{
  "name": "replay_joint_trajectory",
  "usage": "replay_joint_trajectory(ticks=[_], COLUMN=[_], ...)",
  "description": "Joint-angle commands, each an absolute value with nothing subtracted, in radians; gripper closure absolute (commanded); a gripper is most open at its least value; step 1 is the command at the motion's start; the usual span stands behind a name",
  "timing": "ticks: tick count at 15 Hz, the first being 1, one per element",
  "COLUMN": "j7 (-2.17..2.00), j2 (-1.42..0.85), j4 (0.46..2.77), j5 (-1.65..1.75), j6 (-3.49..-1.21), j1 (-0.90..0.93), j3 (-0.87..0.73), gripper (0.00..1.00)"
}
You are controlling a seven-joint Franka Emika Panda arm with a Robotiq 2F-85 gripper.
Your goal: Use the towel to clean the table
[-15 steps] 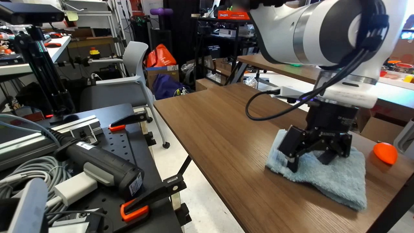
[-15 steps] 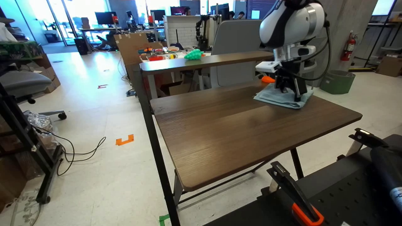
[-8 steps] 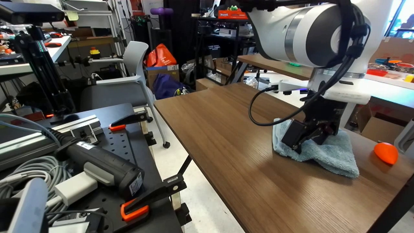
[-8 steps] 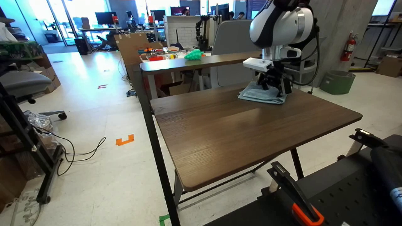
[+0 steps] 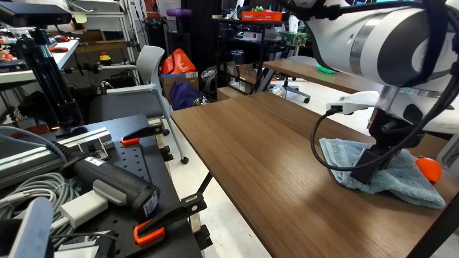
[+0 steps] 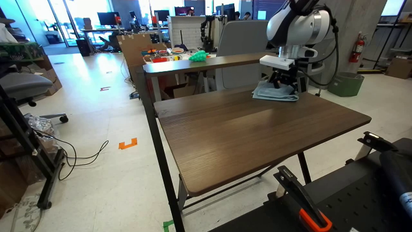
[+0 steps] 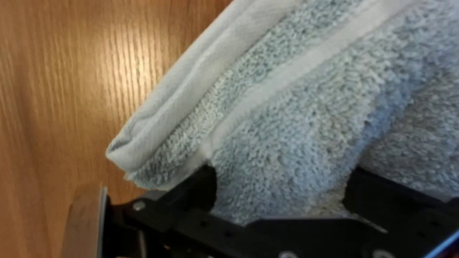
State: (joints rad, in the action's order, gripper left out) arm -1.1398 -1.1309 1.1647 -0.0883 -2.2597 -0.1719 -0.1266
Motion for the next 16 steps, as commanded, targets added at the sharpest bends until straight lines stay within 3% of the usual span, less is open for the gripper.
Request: replay_joint_trajectory(ticks=[1,8,16], j7=[-0.997,-0.743,-0.849], j2=[-1.056,-0.909,-0.752], j4=[1.344,1.627,1.899], j5=[-0.089,-0.123,-0.112], j6=[-2.35,-2.432,-2.362], j1=[-0.138,-0.021,0.249], j3=[-0.06,0.003,0.024], gripper=[0.0,0.0,0.0])
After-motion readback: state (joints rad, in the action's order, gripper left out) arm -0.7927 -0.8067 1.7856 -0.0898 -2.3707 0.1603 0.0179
